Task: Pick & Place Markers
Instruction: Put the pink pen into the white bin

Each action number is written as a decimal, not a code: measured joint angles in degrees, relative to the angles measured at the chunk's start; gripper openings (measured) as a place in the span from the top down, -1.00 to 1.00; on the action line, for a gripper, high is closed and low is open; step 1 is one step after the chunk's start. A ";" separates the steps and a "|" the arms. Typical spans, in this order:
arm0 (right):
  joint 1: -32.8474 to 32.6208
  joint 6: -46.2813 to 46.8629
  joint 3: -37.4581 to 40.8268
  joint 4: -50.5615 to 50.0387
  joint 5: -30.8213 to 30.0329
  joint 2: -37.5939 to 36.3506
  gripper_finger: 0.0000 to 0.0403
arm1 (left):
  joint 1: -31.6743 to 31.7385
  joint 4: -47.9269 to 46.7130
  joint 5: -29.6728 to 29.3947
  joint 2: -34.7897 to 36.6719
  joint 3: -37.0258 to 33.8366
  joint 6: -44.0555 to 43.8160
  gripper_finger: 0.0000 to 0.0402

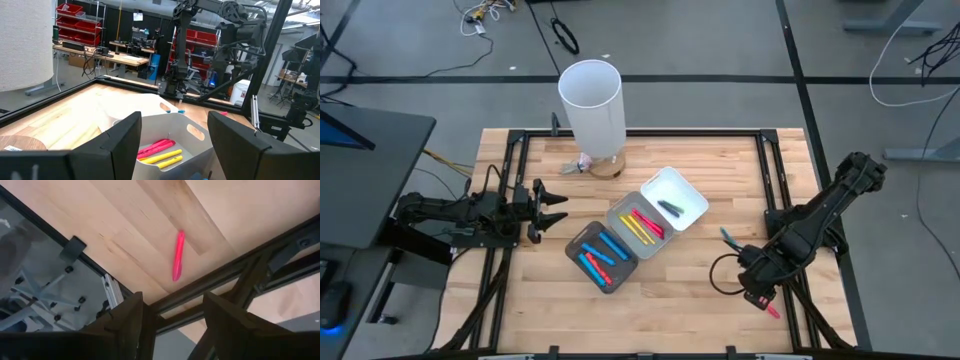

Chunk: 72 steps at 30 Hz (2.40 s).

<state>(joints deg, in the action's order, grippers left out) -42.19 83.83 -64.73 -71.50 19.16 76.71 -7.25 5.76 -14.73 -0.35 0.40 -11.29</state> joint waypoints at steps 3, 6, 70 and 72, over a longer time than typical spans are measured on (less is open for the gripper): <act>-0.46 0.79 1.69 2.08 -0.07 -0.11 -0.03 | 0.00 0.00 0.00 -0.01 0.00 0.02 -0.16; -0.82 0.90 4.73 5.74 -0.02 -0.05 -0.03 | 0.00 0.00 0.00 -0.01 0.01 0.02 -0.16; -4.95 8.70 28.53 40.71 9.78 12.43 0.90 | 0.00 0.00 0.00 0.01 0.00 0.00 -0.16; -4.95 8.70 28.50 40.95 9.76 12.43 0.94 | 0.00 0.00 -0.01 -0.01 0.02 0.00 -0.16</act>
<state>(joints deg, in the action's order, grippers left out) -47.13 92.53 -36.24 -30.55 28.92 89.14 -7.25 5.76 -14.74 -0.36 0.43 -11.29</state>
